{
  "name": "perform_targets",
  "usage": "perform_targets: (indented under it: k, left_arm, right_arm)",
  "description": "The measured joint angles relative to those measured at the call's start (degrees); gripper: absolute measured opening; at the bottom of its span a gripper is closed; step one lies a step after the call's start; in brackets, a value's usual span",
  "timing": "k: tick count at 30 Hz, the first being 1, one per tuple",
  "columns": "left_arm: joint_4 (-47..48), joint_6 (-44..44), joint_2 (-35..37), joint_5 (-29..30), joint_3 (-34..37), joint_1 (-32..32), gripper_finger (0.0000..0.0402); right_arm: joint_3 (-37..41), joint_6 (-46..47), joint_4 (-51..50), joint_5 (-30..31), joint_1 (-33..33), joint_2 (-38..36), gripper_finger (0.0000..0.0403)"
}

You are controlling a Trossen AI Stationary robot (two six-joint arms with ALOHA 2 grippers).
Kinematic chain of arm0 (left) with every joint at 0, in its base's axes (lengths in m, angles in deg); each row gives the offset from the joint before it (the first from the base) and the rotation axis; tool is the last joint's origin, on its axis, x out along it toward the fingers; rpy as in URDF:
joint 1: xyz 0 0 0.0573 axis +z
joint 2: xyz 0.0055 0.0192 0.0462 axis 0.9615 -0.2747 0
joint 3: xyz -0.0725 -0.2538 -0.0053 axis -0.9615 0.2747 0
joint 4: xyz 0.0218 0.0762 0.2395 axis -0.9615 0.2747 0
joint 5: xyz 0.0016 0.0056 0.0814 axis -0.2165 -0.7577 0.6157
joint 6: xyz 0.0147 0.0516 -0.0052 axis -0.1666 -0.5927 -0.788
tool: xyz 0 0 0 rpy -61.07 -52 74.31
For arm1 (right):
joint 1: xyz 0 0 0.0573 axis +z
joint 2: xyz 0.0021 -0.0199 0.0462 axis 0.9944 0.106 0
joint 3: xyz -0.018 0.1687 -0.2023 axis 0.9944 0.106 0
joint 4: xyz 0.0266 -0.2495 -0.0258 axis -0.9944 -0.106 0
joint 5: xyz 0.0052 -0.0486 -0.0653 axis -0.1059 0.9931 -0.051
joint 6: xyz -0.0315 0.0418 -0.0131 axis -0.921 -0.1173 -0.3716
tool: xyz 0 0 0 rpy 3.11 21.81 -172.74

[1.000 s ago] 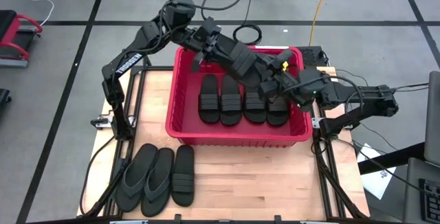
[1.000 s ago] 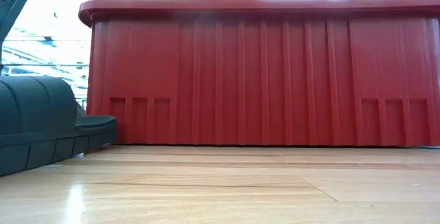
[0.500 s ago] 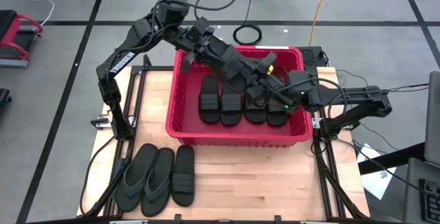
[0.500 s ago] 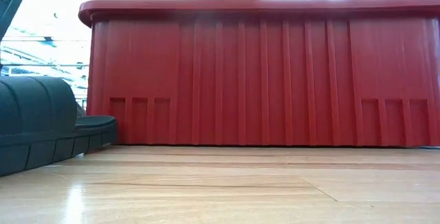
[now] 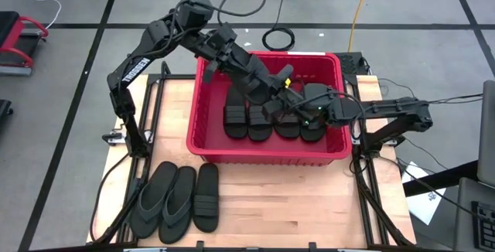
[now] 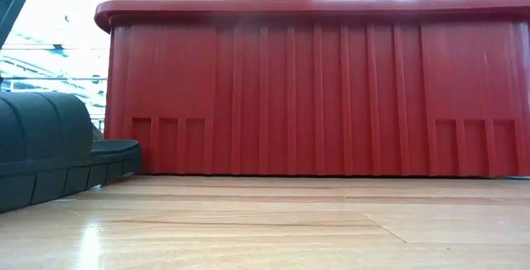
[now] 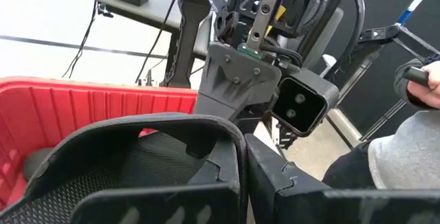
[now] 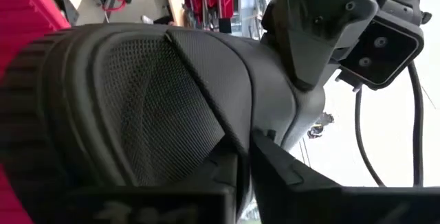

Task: Pick and place slides into bin
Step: Put the black slipper into the red organizer bin

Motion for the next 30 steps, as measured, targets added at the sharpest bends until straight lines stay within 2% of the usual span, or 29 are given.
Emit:
perform_targets:
  k: [6, 11, 15, 25, 28, 30]
  left_arm:
    - [-1.0, 0.6, -0.2, 2.0, 0.1, 0.0, 0.0006]
    - [-2.0, 4.1, 0.0, 4.8, 0.3, 0.6, 0.003]
    - [-5.2, 6.5, 0.9, 6.3, 0.4, 1.2, 0.0066]
    - [-13.0, 8.6, 2.2, 5.4, 0.5, 1.1, 0.0184]
    - [-14.0, 8.8, 2.8, 4.9, 0.2, 1.1, 0.0209]
    - [-16.1, 8.7, 3.0, 4.9, 0.0, 1.1, 0.0222]
  right_arm:
    - [0.0, 0.1, -3.6, 3.5, 0.1, -1.2, 0.0005]
    - [0.0, 1.1, -7.5, 7.8, 0.5, -2.6, 0.0003]
    - [-0.2, 2.7, -9.4, 9.6, 1.1, -4.7, 0.0002]
    - [-0.3, 2.2, -11.3, 14.9, 4.2, -6.8, 0.0001]
    - [-0.1, 3.7, -15.2, 20.2, 4.2, -7.0, 0.0001]
    - [-0.1, 8.3, -19.0, 23.3, 3.9, -7.8, 0.0001]
